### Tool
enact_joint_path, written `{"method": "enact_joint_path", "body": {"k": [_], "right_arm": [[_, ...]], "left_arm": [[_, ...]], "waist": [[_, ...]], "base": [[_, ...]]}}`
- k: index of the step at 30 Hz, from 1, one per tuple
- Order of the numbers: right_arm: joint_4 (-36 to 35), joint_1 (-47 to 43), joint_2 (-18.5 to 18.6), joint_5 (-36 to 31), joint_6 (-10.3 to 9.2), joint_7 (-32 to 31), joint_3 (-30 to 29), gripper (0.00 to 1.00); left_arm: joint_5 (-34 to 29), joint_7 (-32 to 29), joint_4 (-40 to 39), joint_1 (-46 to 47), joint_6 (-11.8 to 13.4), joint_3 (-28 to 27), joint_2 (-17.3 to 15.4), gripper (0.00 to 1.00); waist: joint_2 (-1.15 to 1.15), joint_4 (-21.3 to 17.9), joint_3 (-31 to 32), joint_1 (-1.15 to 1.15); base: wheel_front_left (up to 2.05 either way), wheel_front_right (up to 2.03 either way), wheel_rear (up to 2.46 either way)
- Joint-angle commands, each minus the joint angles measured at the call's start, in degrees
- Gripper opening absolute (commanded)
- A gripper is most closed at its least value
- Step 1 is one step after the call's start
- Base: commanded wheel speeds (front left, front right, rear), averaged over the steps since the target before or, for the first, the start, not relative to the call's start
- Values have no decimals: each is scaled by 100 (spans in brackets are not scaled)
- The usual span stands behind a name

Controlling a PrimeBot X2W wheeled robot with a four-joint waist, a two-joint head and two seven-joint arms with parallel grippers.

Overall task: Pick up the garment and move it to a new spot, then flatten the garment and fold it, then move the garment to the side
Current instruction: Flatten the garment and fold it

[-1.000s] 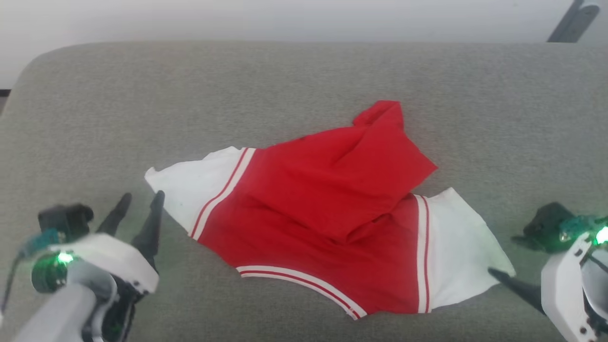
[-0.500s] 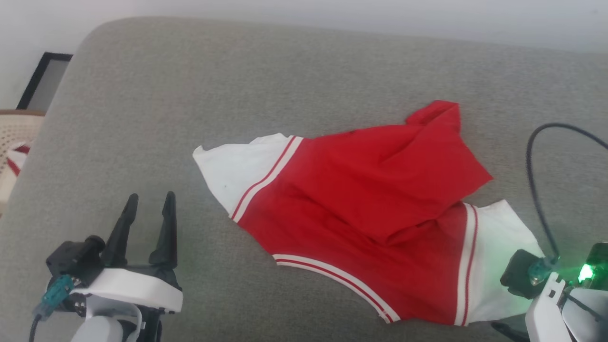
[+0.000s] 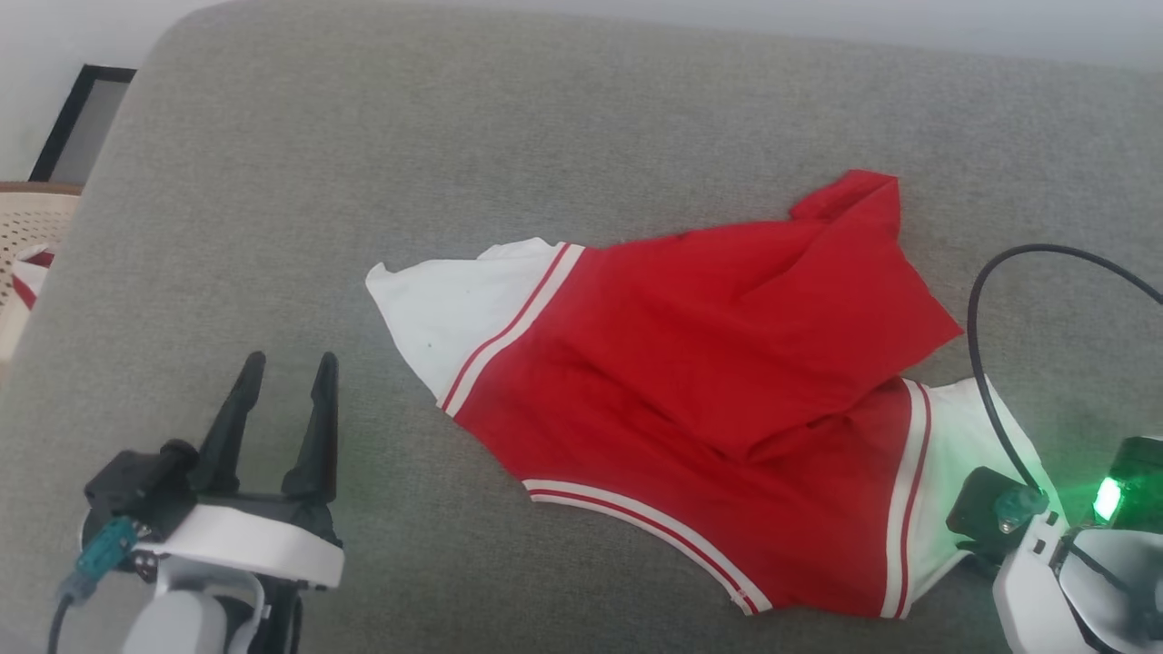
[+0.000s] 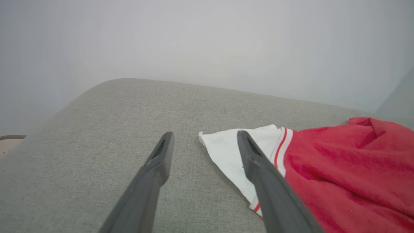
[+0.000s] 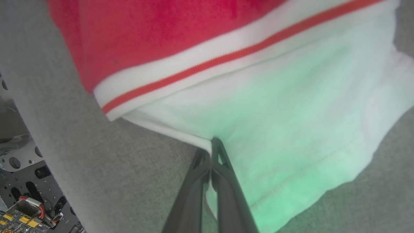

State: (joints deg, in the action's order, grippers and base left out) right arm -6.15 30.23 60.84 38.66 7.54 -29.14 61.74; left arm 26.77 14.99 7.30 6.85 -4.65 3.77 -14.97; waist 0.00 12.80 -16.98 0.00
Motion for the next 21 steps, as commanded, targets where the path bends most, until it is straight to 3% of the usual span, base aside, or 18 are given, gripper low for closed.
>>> {"method": "enact_joint_path", "body": {"k": [1, 3, 6, 9, 12, 14, 17, 21], "right_arm": [[160, -67, -105, -23, -10, -20, 195, 0], [232, 28, -140, -20, -11, 36, 242, 0], [311, 180, -166, -35, -12, 74, 288, 0], [363, 350, -200, -69, -33, 95, 304, 0], [380, 524, -267, -91, -39, 67, 339, 0], [391, 656, -337, -129, -47, 55, 383, 0], [422, 797, -436, -127, -49, 75, 445, 0], [474, 950, -491, -137, -57, 79, 492, 0]], "left_arm": [[-89, 26, 40, 112, -58, 26, -83, 100], [-105, -4, 103, 298, -139, 114, -240, 100], [84, -537, 167, 690, -249, 439, -643, 100], [660, -1663, 95, 1232, -280, 1106, -1202, 100], [1802, -3146, 67, 1730, -281, 1652, -1764, 100], [2384, -4083, 241, 2046, -276, 1725, -2083, 100], [3201, -5346, 446, 2339, -261, 1766, -2186, 100], [3826, -6286, 638, 2617, -95, 1763, -2207, 100]], "waist": [[0, -42, -21, 0], [0, -96, -48, 0], [0, -174, -103, 0], [0, -233, -188, 0], [0, -309, -292, 0], [0, -382, -371, 0], [0, -473, -475, 0], [0, -566, -638, 0]], "base": [[0, 0, 0], [0, 0, 0], [0, 0, 0], [0, 0, 0], [0, 0, 0], [0, 0, 0], [0, 0, 0], [0, 0, 0]]}}
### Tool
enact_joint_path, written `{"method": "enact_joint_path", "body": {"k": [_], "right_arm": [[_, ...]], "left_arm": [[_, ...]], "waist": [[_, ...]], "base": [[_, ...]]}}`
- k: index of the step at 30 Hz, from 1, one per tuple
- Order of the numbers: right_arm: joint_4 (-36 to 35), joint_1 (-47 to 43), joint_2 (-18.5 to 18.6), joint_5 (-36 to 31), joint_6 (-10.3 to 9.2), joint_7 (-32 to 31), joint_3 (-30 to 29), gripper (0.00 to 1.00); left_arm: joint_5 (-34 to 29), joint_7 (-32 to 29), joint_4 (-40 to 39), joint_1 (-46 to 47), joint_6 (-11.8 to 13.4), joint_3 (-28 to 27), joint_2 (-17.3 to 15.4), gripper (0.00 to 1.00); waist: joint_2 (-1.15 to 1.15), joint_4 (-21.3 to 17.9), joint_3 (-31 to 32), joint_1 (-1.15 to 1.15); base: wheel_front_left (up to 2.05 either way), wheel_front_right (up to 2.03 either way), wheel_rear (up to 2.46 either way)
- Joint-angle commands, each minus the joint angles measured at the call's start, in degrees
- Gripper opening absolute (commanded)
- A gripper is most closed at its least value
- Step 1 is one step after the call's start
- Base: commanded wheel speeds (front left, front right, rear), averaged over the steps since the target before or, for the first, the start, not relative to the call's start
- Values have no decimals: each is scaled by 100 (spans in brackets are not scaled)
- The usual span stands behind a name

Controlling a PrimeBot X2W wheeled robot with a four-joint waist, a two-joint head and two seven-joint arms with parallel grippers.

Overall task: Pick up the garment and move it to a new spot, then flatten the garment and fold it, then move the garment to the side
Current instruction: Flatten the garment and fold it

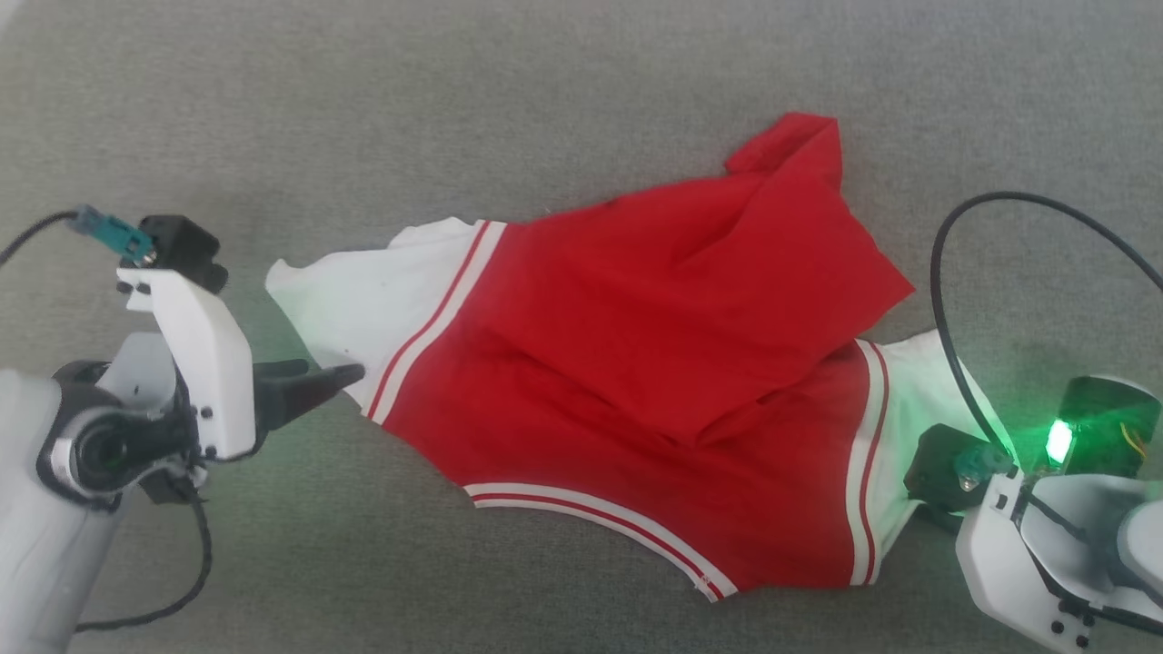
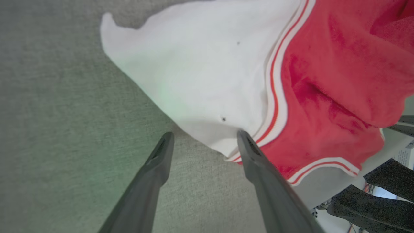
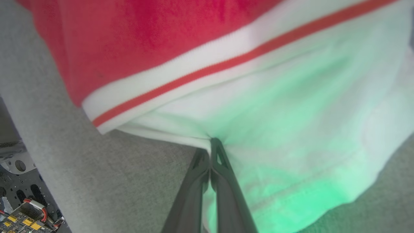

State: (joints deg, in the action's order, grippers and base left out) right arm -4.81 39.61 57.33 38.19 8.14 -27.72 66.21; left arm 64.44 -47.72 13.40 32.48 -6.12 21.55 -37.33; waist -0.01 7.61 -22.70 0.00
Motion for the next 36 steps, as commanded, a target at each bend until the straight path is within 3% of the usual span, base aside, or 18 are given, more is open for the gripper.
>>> {"method": "enact_joint_path", "body": {"k": [1, 6, 7, 9, 10, 26, 31, 36], "right_arm": [[354, 45, -144, -93, -118, -61, 55, 0], [430, 185, -202, -109, -147, -52, 138, 0], [443, 213, -211, -110, -147, -42, 149, 0], [489, 249, -239, -101, -149, 21, 111, 0], [511, 267, -246, -106, -149, 53, 93, 0], [427, -184, -149, -15, -92, 782, -670, 0], [315, -510, -87, 105, -70, 1095, -1428, 0], [112, -824, -86, 244, -70, 1283, -2301, 0]], "left_arm": [[188, -151, 90, 122, 90, -26, 95, 100], [482, -582, 444, 332, 119, 98, 326, 100], [591, -608, 497, 363, 101, 76, 415, 82], [653, -628, 601, 415, 79, 61, 477, 4], [663, -632, 647, 433, 60, 66, 481, 0], [1168, -110, 447, 233, -78, -547, 362, 0], [1232, 9, 125, 28, -101, -663, 275, 0], [1128, 414, -205, -125, -36, -791, 390, 0]], "waist": [[1, -62, -109, 0], [1, -147, -250, 0], [1, -160, -264, 0], [1, -183, -275, 0], [1, -191, -272, 0], [1, -258, 224, 0], [1, -272, 405, 0], [1, -338, 462, 0]], "base": [[0, 0, 0], [0, 0, 0], [0, 0, 0], [0, 0, 0], [0, 0, 0], [0, 0, 0], [0, 0, 0], [0, 0, 0]]}}
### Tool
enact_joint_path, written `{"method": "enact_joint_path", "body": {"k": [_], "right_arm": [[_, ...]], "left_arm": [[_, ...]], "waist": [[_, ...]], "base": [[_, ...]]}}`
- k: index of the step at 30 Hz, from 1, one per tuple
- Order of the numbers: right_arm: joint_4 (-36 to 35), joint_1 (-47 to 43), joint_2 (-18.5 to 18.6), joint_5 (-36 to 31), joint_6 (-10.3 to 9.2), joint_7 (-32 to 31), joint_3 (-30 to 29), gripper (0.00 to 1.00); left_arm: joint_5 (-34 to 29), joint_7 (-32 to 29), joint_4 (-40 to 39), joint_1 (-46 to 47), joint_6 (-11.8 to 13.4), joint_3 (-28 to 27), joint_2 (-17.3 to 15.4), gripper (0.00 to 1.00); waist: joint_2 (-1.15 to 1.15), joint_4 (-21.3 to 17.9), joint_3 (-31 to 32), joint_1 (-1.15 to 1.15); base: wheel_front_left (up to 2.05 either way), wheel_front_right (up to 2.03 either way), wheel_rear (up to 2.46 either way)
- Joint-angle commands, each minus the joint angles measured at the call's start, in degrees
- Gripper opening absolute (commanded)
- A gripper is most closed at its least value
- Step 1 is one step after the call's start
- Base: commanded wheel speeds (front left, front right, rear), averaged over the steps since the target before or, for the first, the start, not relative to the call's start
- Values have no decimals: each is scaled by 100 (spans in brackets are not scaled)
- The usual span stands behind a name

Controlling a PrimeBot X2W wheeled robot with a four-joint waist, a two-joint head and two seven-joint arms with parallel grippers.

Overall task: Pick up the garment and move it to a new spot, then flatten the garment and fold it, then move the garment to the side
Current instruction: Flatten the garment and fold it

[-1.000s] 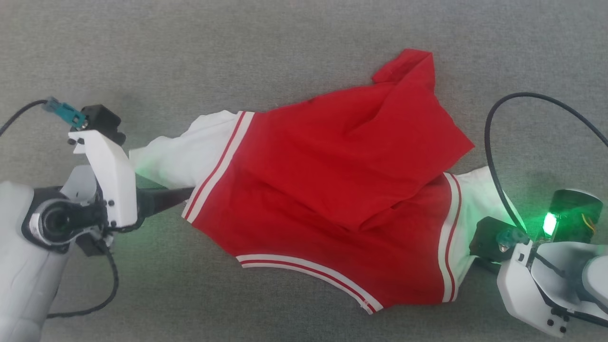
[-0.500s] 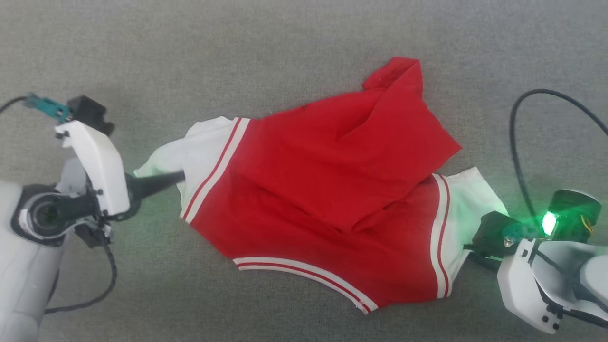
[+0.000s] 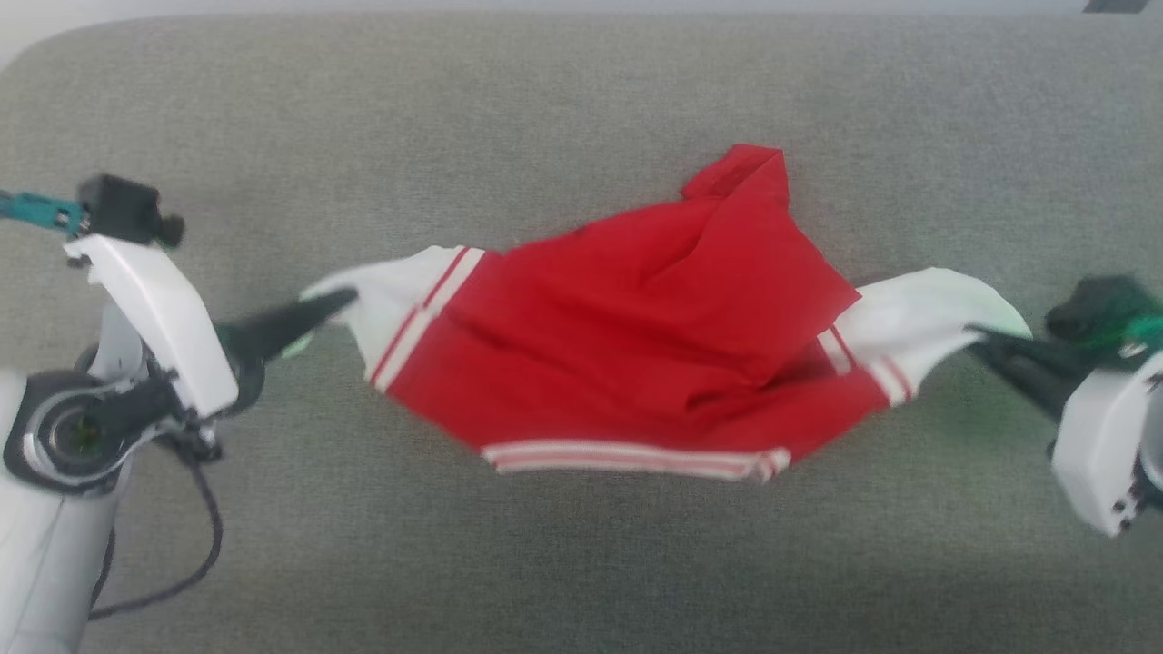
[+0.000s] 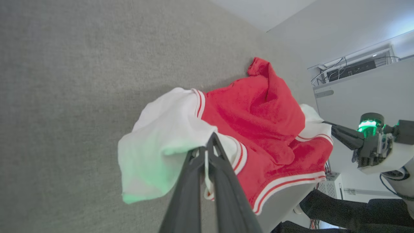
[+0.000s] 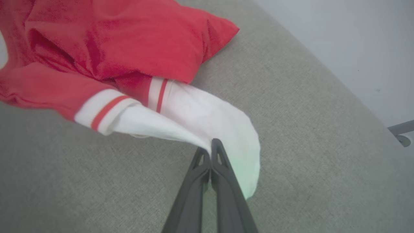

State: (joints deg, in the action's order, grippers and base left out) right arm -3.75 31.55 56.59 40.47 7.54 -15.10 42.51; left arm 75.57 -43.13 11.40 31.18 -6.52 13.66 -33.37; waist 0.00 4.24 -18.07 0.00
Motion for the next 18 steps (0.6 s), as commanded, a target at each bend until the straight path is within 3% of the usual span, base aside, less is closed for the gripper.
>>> {"method": "enact_joint_path", "body": {"k": [1, 6, 9, 15, 18], "right_arm": [[-26, -50, -31, 47, -11, 42, -112, 0], [113, 280, -327, 228, -11, -4, -972, 0], [309, 833, -709, 279, -10, -90, -1299, 0], [1281, 2757, -1646, 49, -10, -226, -1739, 0], [2424, 4204, -2299, -388, -11, 66, -2053, 0]], "left_arm": [[-11, 117, -12, 67, 28, -76, 61, 0], [-220, 958, 246, 806, 179, -365, 495, 0], [-404, 1410, 678, 1554, 203, -427, 761, 0], [-934, 2471, 2003, 3591, 111, -530, 1107, 0], [-1313, 3311, 2857, 5008, 37, -561, 1233, 0]], "waist": [[0, -16, -16, 0], [0, -118, -247, 0], [0, -168, -461, 0], [0, -361, -974, 0], [0, -477, -1178, 0]], "base": [[0, 0, 0], [0, 0, 0], [0, 0, 0], [0, 0, 0], [0, 0, 0]]}}
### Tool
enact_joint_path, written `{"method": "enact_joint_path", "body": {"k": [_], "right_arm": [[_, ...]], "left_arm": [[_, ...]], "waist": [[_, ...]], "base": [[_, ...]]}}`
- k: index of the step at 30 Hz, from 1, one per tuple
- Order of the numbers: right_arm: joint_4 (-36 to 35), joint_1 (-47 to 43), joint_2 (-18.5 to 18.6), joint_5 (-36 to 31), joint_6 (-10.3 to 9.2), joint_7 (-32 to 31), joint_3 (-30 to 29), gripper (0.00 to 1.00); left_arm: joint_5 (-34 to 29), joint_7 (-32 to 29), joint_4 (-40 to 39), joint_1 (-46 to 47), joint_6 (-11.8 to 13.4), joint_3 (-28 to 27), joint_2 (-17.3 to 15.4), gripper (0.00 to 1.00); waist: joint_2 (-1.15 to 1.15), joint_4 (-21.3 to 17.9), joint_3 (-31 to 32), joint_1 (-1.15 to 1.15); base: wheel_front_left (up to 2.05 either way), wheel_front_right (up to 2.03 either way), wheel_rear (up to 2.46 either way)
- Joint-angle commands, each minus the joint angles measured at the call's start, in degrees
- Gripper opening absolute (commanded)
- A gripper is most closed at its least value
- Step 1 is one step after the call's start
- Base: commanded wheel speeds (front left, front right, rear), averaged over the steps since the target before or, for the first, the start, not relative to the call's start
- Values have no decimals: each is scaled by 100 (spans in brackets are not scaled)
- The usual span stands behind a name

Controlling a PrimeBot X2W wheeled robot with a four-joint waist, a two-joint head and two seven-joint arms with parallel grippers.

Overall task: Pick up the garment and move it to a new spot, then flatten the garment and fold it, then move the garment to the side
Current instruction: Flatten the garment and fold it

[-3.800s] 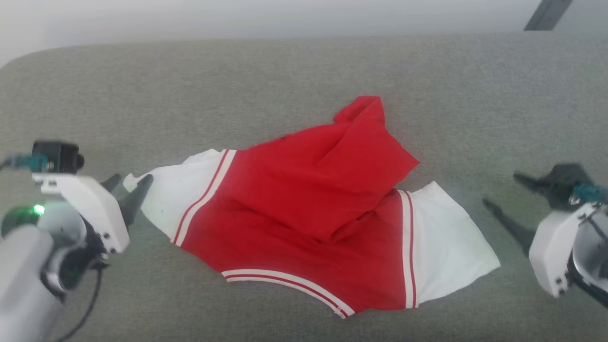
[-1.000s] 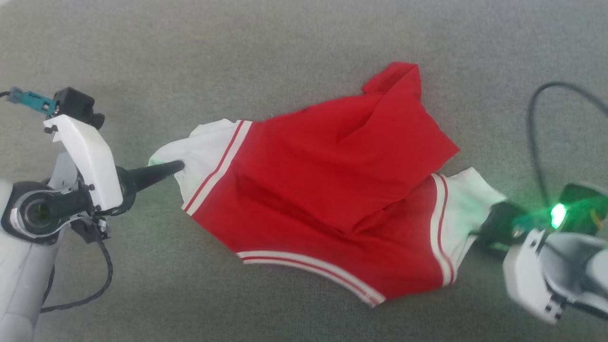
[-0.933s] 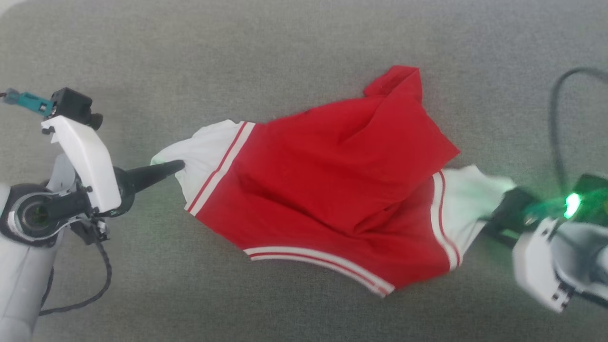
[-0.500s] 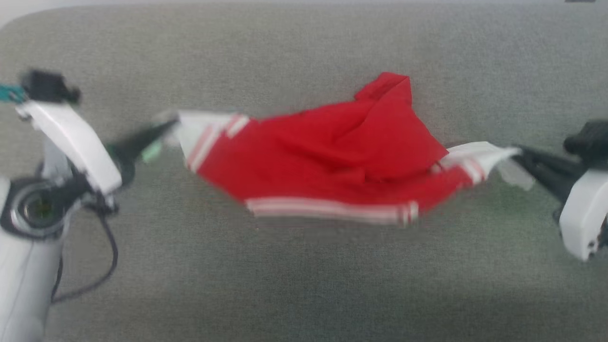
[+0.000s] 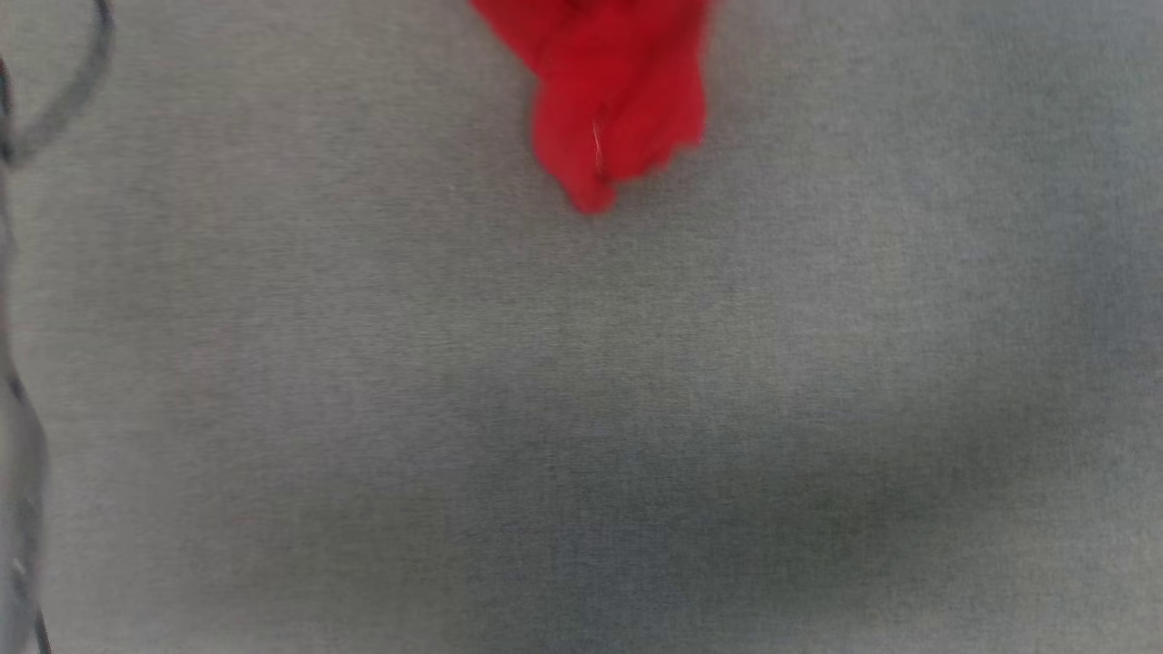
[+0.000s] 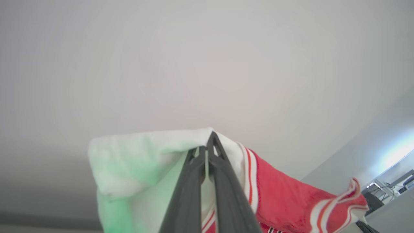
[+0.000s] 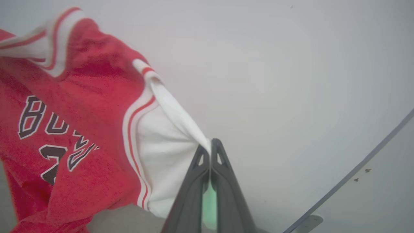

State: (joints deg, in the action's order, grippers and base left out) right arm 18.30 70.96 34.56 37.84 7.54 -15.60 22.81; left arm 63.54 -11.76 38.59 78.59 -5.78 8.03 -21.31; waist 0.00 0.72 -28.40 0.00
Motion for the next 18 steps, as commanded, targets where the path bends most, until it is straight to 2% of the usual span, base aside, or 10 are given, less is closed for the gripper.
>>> {"method": "enact_joint_path", "body": {"k": [1, 6, 11, 17, 18], "right_arm": [[486, 594, -220, -286, -11, 257, -167, 0], [1658, 1819, -650, -923, -11, 961, -444, 0], [2227, 2112, -649, -1067, -11, 1170, -148, 0], [2305, 1287, -277, -608, -11, 967, 562, 0], [2116, 809, -42, -362, -11, 825, 786, 0]], "left_arm": [[-138, 351, 329, 581, -61, -13, 84, 0], [-84, 1023, 908, 1705, -158, -60, 269, 0], [166, 824, 1045, 1841, -171, 96, 362, 0], [881, -13, 607, 623, -174, 361, 179, 0], [1136, -261, 418, -34, -175, 408, 116, 0]], "waist": [[0, -136, -158, 0], [0, -163, -88, 0], [0, -136, 79, 0], [0, -82, 249, 0], [0, -41, 290, 0]], "base": [[0, 0, 0], [0, 0, 0], [0, 0, 0], [0, 0, 0], [0, 0, 0]]}}
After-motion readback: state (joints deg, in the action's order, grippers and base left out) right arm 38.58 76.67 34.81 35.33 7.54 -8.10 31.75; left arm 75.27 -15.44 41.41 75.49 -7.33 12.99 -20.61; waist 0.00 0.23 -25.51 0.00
